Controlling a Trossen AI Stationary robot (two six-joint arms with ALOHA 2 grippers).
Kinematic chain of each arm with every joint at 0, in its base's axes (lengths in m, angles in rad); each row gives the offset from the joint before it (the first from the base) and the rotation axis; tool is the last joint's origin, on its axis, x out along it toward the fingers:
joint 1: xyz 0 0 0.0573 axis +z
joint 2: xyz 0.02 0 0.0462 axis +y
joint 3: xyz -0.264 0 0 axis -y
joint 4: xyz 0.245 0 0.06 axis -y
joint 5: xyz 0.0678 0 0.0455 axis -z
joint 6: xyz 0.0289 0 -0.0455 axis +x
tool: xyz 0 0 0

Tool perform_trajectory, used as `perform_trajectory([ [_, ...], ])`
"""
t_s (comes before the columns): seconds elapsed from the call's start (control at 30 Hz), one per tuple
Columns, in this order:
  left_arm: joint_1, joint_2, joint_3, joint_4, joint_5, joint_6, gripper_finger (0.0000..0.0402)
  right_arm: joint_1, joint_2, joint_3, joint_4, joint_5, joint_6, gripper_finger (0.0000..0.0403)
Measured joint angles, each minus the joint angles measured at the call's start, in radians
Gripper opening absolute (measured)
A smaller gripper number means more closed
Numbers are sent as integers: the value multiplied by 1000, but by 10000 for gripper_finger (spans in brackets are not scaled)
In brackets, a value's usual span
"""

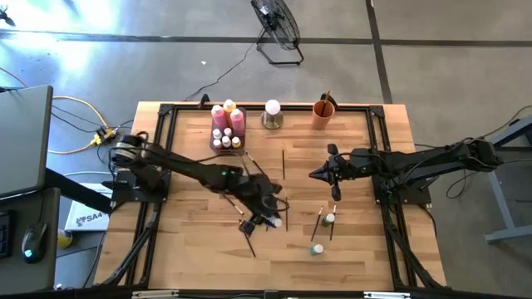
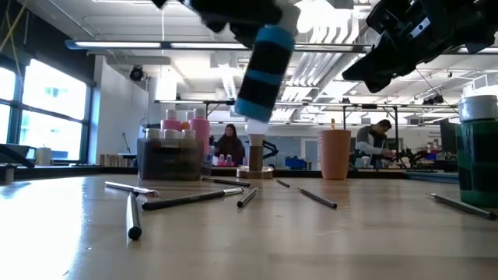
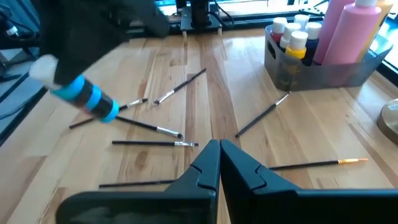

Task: Pick & Place Paint Supplies
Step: Put the left small blue paint bottle into the gray bin

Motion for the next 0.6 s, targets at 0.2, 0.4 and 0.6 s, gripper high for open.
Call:
perform_trajectory([
  [0.2, -76, -138, -166, 26, -159, -6, 114, 0, 0, 0, 8, 0, 0, 4],
  [0.4, -56, -335, -410, 256, -388, -25, 113, 0, 0, 0, 23, 0, 1, 4],
  [0.6, 7, -602, -626, 379, -569, 7, 113, 0, 0, 0, 39, 8, -1, 4],
])
